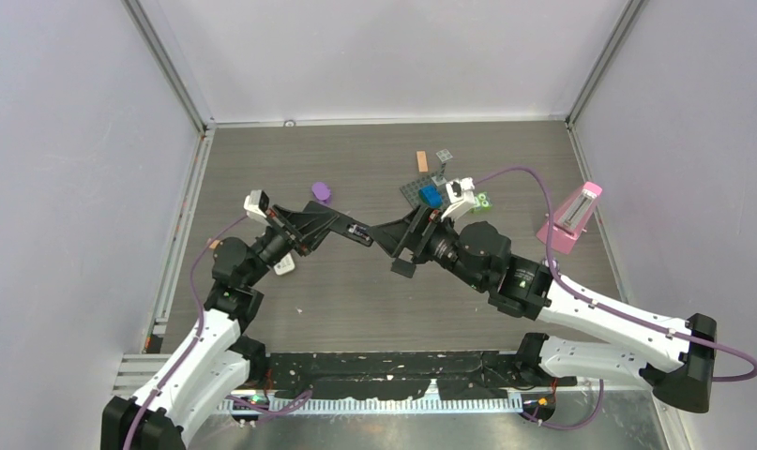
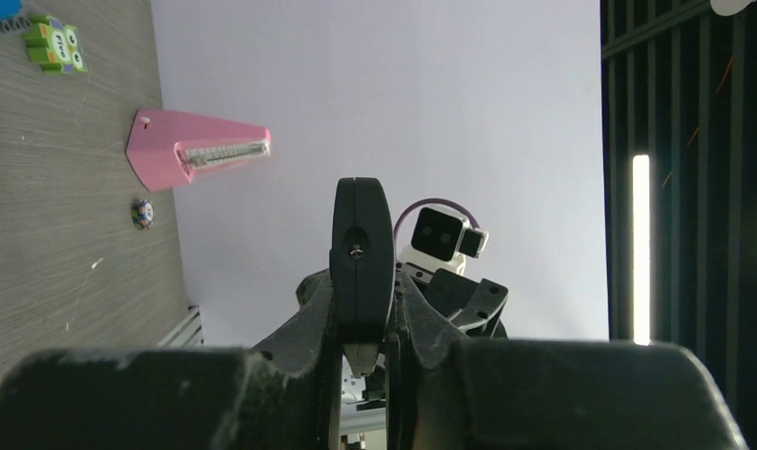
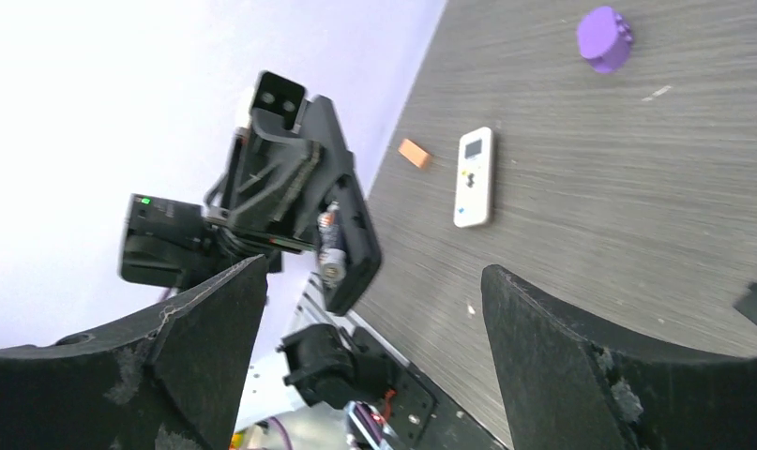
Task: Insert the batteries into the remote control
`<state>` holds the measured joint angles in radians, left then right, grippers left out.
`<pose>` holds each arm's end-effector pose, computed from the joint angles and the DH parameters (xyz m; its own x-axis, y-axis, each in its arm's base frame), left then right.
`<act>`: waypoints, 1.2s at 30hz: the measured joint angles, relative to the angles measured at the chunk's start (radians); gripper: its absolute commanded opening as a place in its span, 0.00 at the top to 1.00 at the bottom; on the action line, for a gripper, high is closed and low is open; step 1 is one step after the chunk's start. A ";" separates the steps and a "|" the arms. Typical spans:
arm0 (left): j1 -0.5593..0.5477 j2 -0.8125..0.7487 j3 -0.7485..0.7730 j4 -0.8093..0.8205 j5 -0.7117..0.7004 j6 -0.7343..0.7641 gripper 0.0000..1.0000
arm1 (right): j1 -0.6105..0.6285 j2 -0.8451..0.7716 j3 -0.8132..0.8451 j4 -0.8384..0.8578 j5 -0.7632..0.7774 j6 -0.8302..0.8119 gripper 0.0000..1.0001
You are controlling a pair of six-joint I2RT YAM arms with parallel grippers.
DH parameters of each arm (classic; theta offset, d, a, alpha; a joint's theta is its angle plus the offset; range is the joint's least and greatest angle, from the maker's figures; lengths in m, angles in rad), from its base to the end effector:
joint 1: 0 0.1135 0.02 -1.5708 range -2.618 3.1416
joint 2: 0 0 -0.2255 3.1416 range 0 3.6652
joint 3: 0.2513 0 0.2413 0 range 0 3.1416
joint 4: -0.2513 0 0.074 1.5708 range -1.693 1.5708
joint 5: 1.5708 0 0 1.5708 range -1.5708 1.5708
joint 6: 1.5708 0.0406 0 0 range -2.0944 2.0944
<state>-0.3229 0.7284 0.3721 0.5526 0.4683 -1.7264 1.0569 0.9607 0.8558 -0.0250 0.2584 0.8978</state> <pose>0.1837 -0.0808 0.2598 -0.7232 -0.6876 0.0650 0.0738 -0.1705 -0.9826 0.1279 0.2055 0.3188 -0.6006 0.4739 -0.6440 -0.3974 0.5220 0.7547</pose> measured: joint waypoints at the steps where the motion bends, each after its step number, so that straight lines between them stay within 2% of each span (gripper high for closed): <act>1: -0.001 0.000 0.001 -0.005 -0.003 -0.003 1.00 | 0.000 0.000 -0.002 0.023 -0.002 0.006 0.11; 8: -0.002 0.000 0.002 -0.019 -0.016 -0.022 1.00 | 0.000 -0.001 -0.003 0.106 -0.003 0.031 0.12; 16: -0.003 -0.003 0.002 -0.024 -0.021 -0.029 1.00 | -0.006 -0.001 -0.027 0.127 -0.008 0.076 0.34; 26: -0.003 -0.013 0.005 -0.025 -0.022 -0.029 1.00 | -0.033 0.008 -0.041 0.183 -0.055 0.146 0.56; 33: -0.003 -0.024 0.005 -0.027 -0.023 -0.029 1.00 | -0.045 0.045 -0.041 0.191 -0.084 0.168 0.60; 36: -0.003 -0.026 0.005 -0.028 -0.023 -0.028 1.00 | -0.045 0.054 -0.041 0.192 -0.097 0.173 0.57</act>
<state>-0.3256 0.7025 0.3771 0.5247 0.4454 -1.7546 1.0119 1.0145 0.8150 0.1673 0.1619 1.0710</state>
